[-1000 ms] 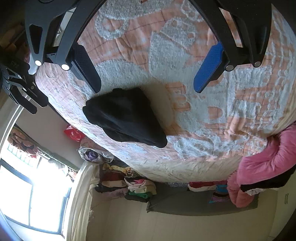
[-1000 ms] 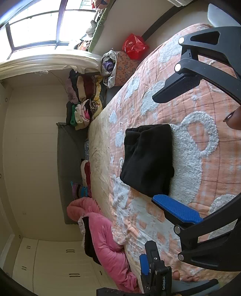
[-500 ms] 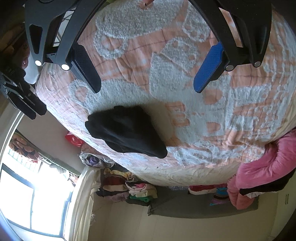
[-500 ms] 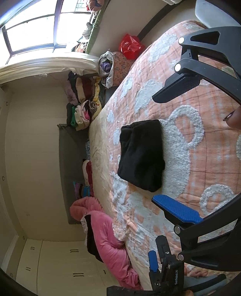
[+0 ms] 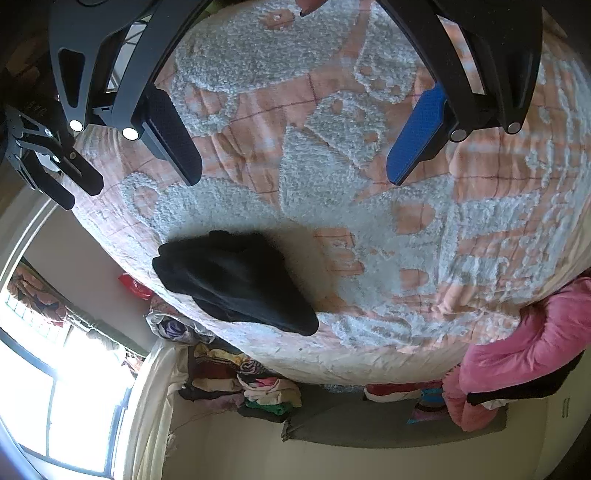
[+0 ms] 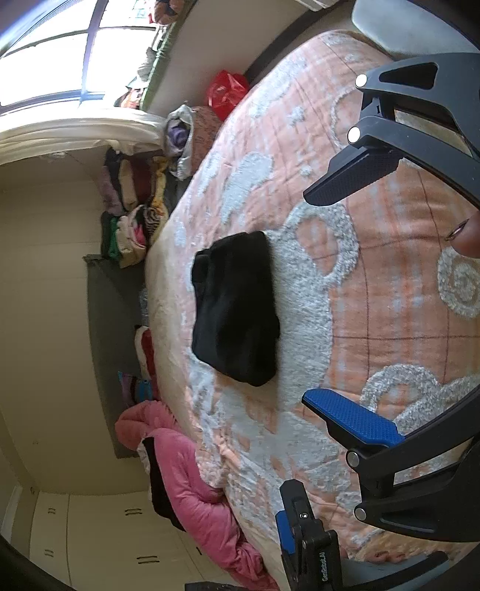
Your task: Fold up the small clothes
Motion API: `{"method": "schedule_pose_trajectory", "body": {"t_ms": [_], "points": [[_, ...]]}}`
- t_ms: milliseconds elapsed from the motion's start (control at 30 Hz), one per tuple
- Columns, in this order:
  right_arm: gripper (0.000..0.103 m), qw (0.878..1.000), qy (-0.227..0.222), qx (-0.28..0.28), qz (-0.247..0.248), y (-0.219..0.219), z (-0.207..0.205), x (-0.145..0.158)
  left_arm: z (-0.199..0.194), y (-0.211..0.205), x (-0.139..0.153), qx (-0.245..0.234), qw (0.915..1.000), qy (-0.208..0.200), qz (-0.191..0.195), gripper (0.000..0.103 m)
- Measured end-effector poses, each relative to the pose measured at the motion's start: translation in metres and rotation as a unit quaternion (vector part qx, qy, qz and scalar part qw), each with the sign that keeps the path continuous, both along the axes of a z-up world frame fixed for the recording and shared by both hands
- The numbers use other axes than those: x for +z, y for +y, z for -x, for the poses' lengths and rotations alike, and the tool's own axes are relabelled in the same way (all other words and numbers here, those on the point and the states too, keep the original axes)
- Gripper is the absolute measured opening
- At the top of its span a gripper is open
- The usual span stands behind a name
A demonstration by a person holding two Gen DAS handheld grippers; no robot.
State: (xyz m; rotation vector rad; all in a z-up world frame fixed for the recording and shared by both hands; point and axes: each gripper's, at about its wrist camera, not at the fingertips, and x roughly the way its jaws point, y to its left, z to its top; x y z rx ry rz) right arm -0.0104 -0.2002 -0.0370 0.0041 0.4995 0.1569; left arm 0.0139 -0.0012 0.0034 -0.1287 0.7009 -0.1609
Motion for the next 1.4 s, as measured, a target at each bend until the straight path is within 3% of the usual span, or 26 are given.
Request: {"method": "schedule_pose_trajectory", "body": {"t_ms": [333, 1400], "points": [[0.099, 1.0, 0.029, -0.005, 0.004, 0.004, -0.01, -0.01, -0.003, 0.0, -0.004, 0.001, 0.9998, 0.014, -0.012, 0.094], [0.099, 0.999, 0.031, -0.008, 0.004, 0.002, -0.01, -0.011, -0.004, 0.001, -0.004, 0.015, 0.9994, 0.017, -0.024, 0.094]]}}
